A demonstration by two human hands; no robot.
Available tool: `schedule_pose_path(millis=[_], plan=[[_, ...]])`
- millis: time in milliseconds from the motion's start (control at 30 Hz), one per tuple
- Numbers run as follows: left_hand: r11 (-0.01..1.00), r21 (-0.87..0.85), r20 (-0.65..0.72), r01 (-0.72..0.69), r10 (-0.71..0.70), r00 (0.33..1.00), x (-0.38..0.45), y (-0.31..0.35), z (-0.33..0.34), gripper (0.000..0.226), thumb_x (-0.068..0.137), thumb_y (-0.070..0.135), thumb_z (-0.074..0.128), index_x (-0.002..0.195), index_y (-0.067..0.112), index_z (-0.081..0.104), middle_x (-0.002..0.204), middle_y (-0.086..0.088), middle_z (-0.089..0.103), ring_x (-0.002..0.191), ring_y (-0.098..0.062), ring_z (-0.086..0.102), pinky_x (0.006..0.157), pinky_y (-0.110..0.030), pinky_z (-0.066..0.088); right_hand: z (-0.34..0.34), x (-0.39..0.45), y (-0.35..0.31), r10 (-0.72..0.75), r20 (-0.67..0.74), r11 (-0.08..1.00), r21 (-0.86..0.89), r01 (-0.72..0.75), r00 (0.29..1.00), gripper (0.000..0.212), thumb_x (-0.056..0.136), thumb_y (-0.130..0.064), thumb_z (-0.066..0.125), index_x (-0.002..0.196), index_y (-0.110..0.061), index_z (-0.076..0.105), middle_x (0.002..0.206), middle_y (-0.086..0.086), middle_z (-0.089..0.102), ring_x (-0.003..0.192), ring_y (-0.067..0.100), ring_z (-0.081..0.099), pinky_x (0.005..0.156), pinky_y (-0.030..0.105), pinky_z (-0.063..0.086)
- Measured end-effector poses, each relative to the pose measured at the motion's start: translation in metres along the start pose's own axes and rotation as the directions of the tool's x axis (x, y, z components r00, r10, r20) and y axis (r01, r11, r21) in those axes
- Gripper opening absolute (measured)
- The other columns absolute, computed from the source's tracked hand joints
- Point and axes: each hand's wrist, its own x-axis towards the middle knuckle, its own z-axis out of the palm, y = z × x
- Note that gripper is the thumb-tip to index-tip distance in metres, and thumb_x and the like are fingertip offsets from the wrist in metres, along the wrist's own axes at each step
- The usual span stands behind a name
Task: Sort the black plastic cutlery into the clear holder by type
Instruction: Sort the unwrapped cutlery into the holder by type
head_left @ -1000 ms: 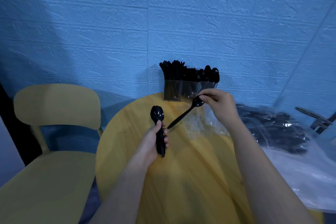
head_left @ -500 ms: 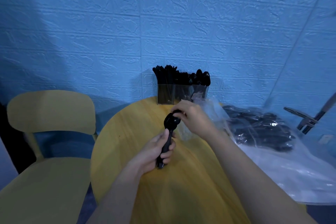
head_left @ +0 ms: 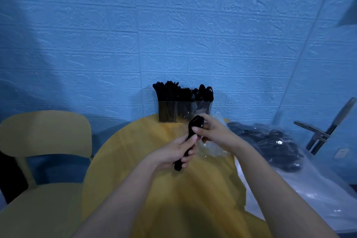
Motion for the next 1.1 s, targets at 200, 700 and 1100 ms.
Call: schedule_pose_path(millis=[200,700,1100], plan=[[0.978,0.208,0.068,-0.017,0.003,0.998,0.055,0.032,0.010,0.027,0.103,0.034,0.032,0.090,0.013,0.042,0.068,0.002,0.039,0.049,-0.006,0.040,0.052,-0.022,0.042,-0.053,0.011,0.005,0.003,-0.123,0.989,0.148,0.015,0.992,0.010,0.090,-0.001,0.059,0.094,-0.009,0.057,0.062,-0.002,0.061,0.054,0.008,0.055,0.055,0.019,0.044],[-0.083,0.962,-0.226,0.260,0.296,0.928,0.186,0.039,-0.054,0.053,0.090,-0.002,0.049,0.141,0.012,0.037,0.136,-0.007,0.041,0.110,-0.027,0.055,0.074,-0.034,0.046,-0.130,0.108,0.030,-0.024,-0.716,0.998,-0.060,-0.027,0.698,0.009,0.093,-0.005,0.053,0.094,-0.013,0.055,0.076,0.007,0.064,0.047,-0.001,0.061,0.055,0.011,0.049],[-0.104,0.949,-0.237,0.299,0.393,0.888,0.200,0.042,-0.057,0.038,0.089,-0.003,0.051,0.123,0.012,0.052,0.119,-0.006,0.051,0.103,-0.028,0.059,0.066,-0.031,0.037,-0.122,0.139,0.029,-0.128,-0.689,0.972,-0.230,-0.047,0.713,0.007,0.095,-0.010,0.051,0.099,-0.016,0.053,0.086,0.007,0.065,0.062,0.007,0.064,0.049,0.007,0.039]])
